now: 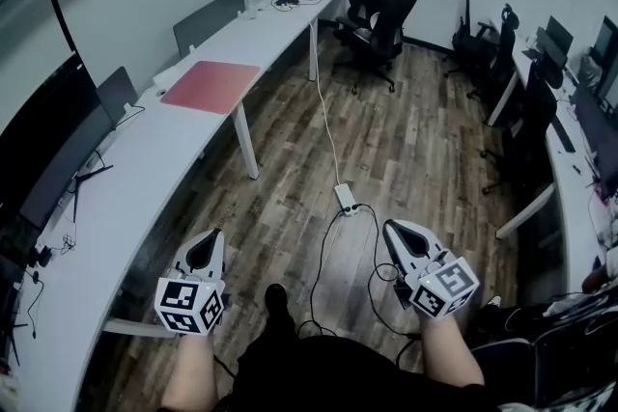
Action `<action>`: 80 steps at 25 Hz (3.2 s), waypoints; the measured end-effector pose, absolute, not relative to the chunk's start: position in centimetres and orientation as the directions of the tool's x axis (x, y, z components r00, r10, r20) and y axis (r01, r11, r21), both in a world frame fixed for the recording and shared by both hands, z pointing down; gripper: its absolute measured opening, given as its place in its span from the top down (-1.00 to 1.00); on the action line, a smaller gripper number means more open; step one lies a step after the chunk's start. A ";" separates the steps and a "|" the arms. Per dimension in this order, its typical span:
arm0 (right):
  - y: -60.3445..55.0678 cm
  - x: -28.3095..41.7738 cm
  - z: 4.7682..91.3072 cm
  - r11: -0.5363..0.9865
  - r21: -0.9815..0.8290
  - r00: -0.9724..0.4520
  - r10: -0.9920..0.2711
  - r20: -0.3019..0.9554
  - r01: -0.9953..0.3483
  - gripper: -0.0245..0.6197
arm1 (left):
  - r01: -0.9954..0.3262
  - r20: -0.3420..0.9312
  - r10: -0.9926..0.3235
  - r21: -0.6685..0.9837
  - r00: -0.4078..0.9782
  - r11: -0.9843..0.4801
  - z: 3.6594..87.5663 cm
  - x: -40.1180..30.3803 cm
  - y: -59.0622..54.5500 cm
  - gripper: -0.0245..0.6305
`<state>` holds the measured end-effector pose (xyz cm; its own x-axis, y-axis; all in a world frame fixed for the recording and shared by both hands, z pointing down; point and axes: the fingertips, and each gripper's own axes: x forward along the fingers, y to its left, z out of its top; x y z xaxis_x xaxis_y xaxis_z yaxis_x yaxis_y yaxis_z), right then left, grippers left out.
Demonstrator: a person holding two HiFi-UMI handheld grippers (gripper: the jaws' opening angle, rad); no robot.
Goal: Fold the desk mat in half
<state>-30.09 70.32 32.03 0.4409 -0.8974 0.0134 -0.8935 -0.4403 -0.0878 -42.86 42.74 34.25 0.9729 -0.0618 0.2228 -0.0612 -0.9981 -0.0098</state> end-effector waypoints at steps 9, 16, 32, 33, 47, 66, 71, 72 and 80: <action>61.7 -22.3 34.1 -0.473 -0.084 0.466 -0.880 0.087 -0.877 0.94 | -0.038 0.245 -0.032 0.022 0.969 -0.999 36.6 -34.5 34.1 0.92; 52.8 -17.5 33.7 -0.458 -0.093 0.448 -0.887 0.109 -0.884 0.94 | -0.018 0.243 -0.010 0.031 0.970 -0.999 36.1 -28.8 26.5 0.92; 39.2 -15.2 40.8 -0.403 -0.138 0.359 -0.895 0.264 -0.905 0.94 | -0.030 0.385 0.021 0.125 0.922 -0.992 44.2 -26.0 15.3 0.92; 38.9 -14.8 40.7 -0.406 -0.146 0.362 -0.896 0.256 -0.902 0.94 | -0.028 0.384 0.023 0.127 0.923 -0.991 44.2 -25.7 14.9 0.92; 34.1 -8.2 37.2 -0.424 -0.124 0.403 -0.901 0.162 -0.897 0.94 | -0.028 0.272 -0.002 0.090 0.962 -0.996 39.7 -19.2 12.2 0.92; 21.7 13.7 39.8 -0.256 -0.164 0.225 -0.957 0.185 -0.953 0.94 | -0.188 0.318 -0.158 0.065 0.935 -0.980 41.7 0.4 2.6 0.92; 18.9 19.7 41.5 -0.208 -0.207 0.163 -0.963 0.213 -0.956 0.94 | -0.229 0.358 -0.175 0.112 0.917 -0.967 42.9 6.0 0.6 0.92; 18.3 20.8 41.8 -0.200 -0.213 0.154 -0.964 0.217 -0.956 0.94 | -0.236 0.366 -0.182 0.106 0.912 -0.966 43.1 7.0 0.2 0.92; 14.5 26.9 42.9 -0.125 -0.218 0.070 -0.968 0.242 -0.968 0.94 | -0.313 0.379 -0.250 0.114 0.891 -0.943 43.5 12.4 -2.4 0.92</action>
